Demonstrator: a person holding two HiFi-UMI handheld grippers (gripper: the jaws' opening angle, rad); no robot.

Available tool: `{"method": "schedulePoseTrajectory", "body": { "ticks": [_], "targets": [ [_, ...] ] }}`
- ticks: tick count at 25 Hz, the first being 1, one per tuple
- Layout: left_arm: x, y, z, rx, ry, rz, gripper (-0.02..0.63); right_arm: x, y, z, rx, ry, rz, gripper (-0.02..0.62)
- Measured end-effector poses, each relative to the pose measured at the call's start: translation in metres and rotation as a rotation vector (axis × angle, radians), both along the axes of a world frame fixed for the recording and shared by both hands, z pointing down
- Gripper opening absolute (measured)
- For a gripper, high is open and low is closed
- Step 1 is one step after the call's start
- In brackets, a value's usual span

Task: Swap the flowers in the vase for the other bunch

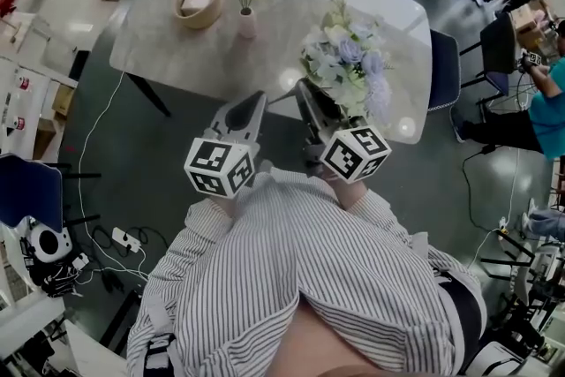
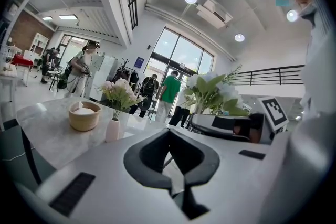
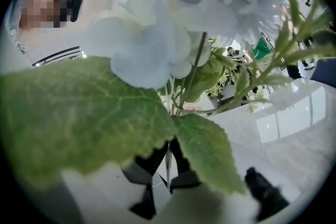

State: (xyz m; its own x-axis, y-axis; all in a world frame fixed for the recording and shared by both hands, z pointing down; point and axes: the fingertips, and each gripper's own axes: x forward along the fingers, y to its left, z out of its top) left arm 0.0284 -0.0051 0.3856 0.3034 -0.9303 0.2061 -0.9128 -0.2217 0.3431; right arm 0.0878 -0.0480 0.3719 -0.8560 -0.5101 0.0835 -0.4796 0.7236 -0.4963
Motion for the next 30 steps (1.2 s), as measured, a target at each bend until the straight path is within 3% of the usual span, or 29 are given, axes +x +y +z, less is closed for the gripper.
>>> {"method": "schedulePoseTrajectory", "body": {
  "ticks": [11, 30],
  "targets": [
    [-0.012, -0.018, -0.001, -0.005, 0.006, 0.012, 0.008, -0.008, -0.019, 0.006, -0.035, 0.018, 0.040, 0.028],
    [-0.092, -0.116, -0.015, 0.007, -0.016, 0.105, 0.008, -0.066, -0.105, -0.006, -0.003, 0.025, 0.179, 0.028]
  ]
}}
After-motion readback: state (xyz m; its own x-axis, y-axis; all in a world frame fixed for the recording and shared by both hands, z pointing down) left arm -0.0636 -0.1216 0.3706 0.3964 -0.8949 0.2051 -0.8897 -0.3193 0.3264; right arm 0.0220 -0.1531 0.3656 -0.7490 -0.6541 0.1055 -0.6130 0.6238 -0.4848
